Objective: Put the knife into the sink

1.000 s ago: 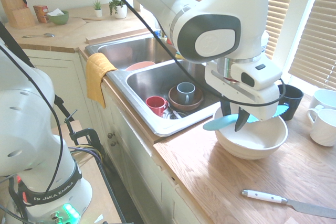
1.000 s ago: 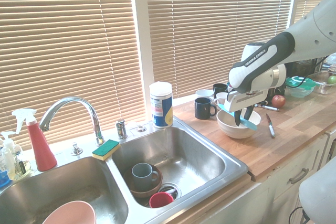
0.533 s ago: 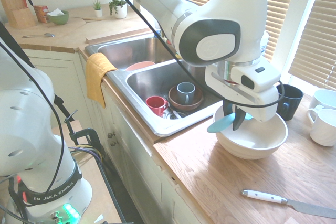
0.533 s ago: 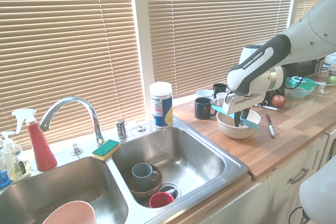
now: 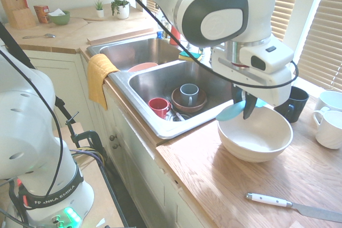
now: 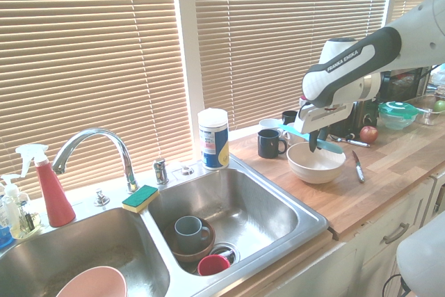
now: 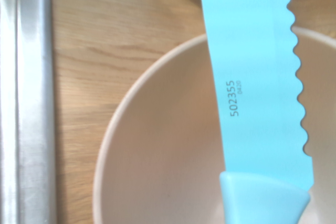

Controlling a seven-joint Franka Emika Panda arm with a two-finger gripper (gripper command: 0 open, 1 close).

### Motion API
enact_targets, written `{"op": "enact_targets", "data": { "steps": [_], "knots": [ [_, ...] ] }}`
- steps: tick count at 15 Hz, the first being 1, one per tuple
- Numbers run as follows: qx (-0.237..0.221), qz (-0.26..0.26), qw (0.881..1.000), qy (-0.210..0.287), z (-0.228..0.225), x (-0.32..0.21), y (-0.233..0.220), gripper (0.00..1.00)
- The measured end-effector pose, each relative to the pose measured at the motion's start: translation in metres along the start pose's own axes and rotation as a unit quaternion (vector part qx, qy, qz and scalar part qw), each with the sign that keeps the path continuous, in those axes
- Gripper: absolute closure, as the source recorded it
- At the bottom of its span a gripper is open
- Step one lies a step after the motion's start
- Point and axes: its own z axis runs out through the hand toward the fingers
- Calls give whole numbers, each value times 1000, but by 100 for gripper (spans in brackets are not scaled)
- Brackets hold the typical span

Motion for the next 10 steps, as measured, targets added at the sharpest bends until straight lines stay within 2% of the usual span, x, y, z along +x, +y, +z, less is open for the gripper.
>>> {"op": "enact_targets", "data": {
  "steps": [2, 4, 7, 10],
  "knots": [
    [9, -30, 999, 9, -32, -26, -23, 100],
    [12, -66, 998, 11, -38, -73, -62, 100],
    [9, -104, 994, 9, -11, -144, -112, 100],
    [7, -127, 992, -1, 30, -186, -134, 100]
  ]
}}
